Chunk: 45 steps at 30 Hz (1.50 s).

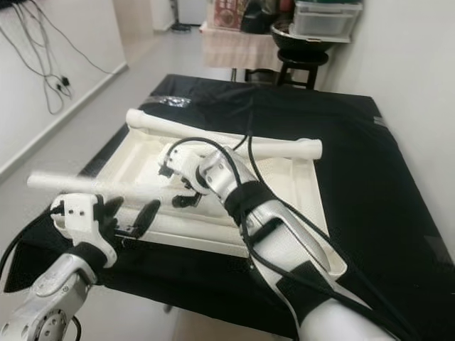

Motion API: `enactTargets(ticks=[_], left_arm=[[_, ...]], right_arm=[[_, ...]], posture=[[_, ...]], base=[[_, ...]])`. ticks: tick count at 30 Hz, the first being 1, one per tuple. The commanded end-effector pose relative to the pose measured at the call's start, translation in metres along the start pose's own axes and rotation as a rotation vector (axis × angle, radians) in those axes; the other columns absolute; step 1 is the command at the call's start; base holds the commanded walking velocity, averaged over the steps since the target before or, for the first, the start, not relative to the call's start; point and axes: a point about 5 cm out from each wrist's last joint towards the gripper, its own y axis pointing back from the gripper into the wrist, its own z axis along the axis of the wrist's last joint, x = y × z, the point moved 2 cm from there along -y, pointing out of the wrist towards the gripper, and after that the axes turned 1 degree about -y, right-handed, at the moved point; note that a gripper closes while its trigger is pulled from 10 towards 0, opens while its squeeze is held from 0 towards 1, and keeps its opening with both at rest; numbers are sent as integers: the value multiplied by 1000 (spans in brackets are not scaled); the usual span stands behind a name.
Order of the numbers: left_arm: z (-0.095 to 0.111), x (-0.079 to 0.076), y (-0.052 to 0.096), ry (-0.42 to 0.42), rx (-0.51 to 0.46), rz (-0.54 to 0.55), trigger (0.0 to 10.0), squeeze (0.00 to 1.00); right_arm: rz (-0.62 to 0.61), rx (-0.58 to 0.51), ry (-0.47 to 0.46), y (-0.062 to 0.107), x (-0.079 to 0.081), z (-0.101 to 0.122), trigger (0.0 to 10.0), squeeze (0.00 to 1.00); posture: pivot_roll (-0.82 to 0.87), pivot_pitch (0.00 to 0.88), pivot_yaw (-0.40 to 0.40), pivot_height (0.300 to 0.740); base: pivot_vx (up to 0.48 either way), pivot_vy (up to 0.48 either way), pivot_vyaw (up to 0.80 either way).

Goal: Building children table

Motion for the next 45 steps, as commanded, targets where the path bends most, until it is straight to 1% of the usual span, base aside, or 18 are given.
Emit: enactTargets(ticks=[1, 6, 11, 12, 13, 14, 15, 24, 28, 31, 32, 35, 38, 39, 40, 41, 44, 45], left_arm=[[3, -1, 3, -7, -6, 14, 10000, 0], [3, -2, 6, -4, -8, 22, 10000, 0], [2, -6, 11, 8, -2, 30, 10000, 0], [2, -8, 12, 11, -1, 31, 10000, 0], [2, -8, 13, 13, 1, 32, 10000, 0], [2, -8, 13, 13, 1, 32, 10000, 0], [2, -9, 14, 15, 2, 34, 10000, 0], [6, -2, 13, 2, -4, 48, 10000, 0], [14, 0, 7, -18, -28, 48, 10000, 0], [16, 0, 5, -24, -38, 43, 10000, 0], [18, 0, 4, -27, -45, 39, 10000, 0], [36, -2, -8, -55, -101, 13, 10000, 0], [41, -1, -12, -61, -117, 6, 10000, 0], [50, 0, -19, -77, -147, -12, 10000, 0], [50, 0, -19, -77, -147, -12, 10000, 0], [59, -1, -25, -91, -171, -29, 10000, 0], [60, -1, -26, -93, -175, -32, 10000, 0], [64, -1, -28, -99, -187, -40, 10000, 0]], right_arm=[[-29, 31, 29, -2, -2, -1, 10000, 0], [-47, 69, 57, -4, -2, -6, 10000, 0], [-17, 162, 92, -10, 3, -22, 10000, 0], [-13, 181, 97, -11, 3, -25, 6196, 0], [-12, 192, 103, -11, 3, -27, 1176, 0], [-12, 192, 103, -11, 3, -27, 1176, 0], [-15, 192, 100, -11, 3, -28, 0, 0], [-25, 128, 55, -10, 0, -20, 0, 0], [6, 1, -19, -2, -9, -10, 0, 0], [13, -50, -34, 2, -12, -6, 0, 0], [16, -84, -42, 4, -15, -3, 0, 0], [44, -268, -180, 28, -36, 8, 0, 0], [43, -312, -215, 34, -42, 9, 0, 0], [29, -362, -256, 43, -52, 6, 0, 0], [29, -362, -256, 43, -52, 6, 0, 0], [24, -403, -283, 51, -59, 4, 0, 0], [24, -410, -286, 52, -60, 4, 0, 0], [28, -433, -312, 55, -62, 4, 0, 0]], posture=[[115, 77, -99, 740], [115, 91, -105, 740], [105, 138, -124, 740], [105, 138, -124, 740], [103, 146, -127, 740], [103, 146, -127, 740], [104, 154, -130, 740], [106, 147, -124, 740], [107, 127, -111, 740], [106, 118, -105, 740], [106, 115, -104, 740], [103, 90, -87, 740], [100, 78, -78, 740], [94, 60, -66, 740], [94, 60, -66, 740], [93, 51, -61, 740], [93, 51, -61, 740], [93, 44, -57, 740]], base=[[0, 0, 0], [0, 0, 0], [0, 0, 0], [0, 0, 0], [0, 0, 0], [0, 0, 0], [0, 0, 0], [0, 0, 0], [0, 0, 0], [0, 0, 0], [0, 0, 0], [0, 0, 0], [0, 0, 0], [0, 0, 0], [0, 0, 0], [0, 0, 0], [0, 0, 0], [0, 0, 0]])
